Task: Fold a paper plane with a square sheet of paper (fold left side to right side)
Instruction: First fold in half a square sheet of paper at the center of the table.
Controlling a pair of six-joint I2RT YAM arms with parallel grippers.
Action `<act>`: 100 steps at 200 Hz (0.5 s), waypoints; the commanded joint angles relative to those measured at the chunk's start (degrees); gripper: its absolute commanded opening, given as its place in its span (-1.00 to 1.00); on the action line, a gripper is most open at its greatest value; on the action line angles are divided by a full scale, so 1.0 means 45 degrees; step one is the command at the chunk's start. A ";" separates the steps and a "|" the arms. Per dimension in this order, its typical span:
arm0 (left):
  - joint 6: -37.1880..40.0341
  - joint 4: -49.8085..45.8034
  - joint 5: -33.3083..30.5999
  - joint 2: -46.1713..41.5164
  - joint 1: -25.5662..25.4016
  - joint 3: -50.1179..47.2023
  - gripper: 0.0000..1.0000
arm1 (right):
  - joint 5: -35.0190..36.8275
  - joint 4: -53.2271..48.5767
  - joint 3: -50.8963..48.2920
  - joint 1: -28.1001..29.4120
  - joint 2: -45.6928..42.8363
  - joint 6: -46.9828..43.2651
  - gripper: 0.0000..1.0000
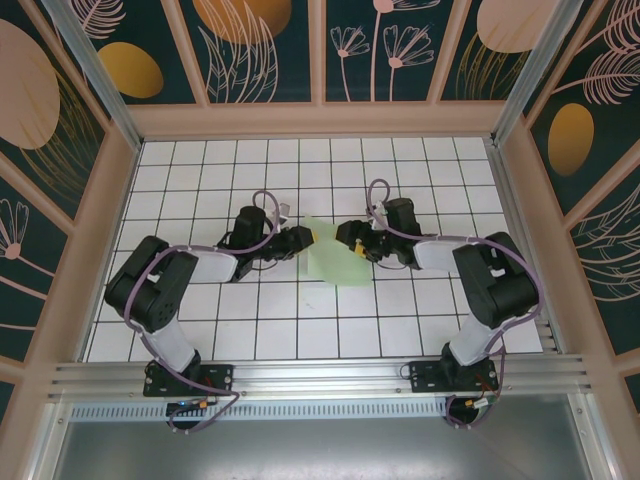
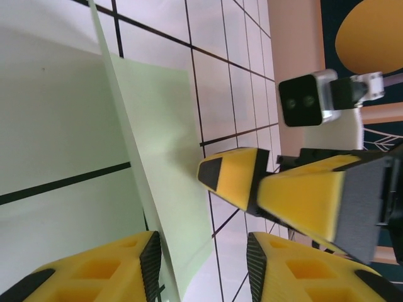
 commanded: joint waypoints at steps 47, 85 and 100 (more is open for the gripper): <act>-0.0231 0.0578 0.0238 0.0359 -0.0172 0.0564 -0.11 | 0.0220 -0.0616 0.0334 0.0206 0.0418 -0.0095 0.62; -0.0206 0.0447 0.0245 0.0564 -0.0308 0.0804 -0.10 | 0.0442 -0.0873 0.0344 0.0333 0.0732 -0.0166 0.62; -0.0186 0.0388 0.0219 0.0648 -0.0344 0.0886 -0.10 | 0.0523 -0.0901 0.0332 0.0334 0.0783 -0.0210 0.62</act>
